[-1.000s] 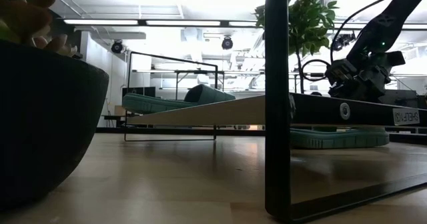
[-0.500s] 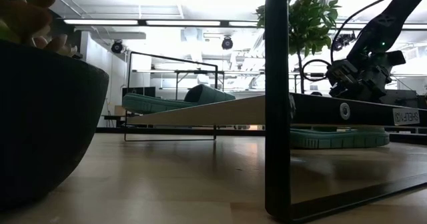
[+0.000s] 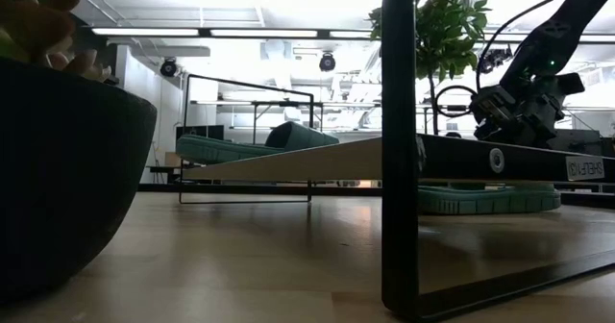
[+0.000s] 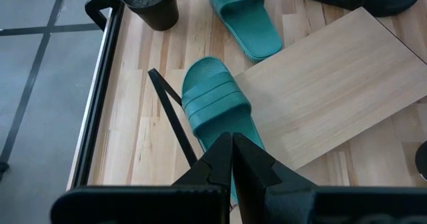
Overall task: Pick and place slides into the shelf
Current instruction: Put the green slide on the shelf
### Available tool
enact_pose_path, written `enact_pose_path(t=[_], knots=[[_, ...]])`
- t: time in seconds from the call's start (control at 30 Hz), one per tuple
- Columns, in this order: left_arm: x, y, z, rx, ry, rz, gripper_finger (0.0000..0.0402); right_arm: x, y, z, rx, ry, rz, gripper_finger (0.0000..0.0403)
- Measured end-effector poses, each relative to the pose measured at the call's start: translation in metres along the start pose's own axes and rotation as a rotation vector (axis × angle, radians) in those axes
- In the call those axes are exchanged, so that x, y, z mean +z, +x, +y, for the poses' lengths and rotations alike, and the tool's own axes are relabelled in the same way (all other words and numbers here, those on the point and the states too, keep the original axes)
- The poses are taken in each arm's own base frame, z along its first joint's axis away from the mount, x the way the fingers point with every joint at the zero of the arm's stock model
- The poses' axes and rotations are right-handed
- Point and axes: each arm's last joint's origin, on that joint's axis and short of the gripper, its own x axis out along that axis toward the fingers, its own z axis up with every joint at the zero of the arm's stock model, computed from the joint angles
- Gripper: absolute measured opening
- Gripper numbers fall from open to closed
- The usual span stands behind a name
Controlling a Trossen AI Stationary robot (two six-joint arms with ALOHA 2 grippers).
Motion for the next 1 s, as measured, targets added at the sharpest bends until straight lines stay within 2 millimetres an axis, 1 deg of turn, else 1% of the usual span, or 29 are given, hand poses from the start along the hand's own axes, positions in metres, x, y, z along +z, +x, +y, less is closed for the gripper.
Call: enact_pose_path(t=[0.17,0.4,0.7,1.0], knots=[[0.000,0.000,0.000,0.000,0.000,0.000,0.0003,-0.005,-0.004,0.003,0.001,-0.016,-0.007,0.0000],[0.000,0.000,0.000,0.000,0.001,0.000,0.0003,-0.017,-0.015,0.011,0.018,-0.045,-0.055,0.0000],[0.000,0.000,0.000,0.000,0.001,0.000,0.0003,-0.033,-0.025,0.016,0.026,-0.066,-0.075,0.0000],[0.000,0.000,0.000,0.000,-0.005,0.000,0.0003,-0.050,-0.038,0.025,0.104,-0.091,-0.148,0.0000]])
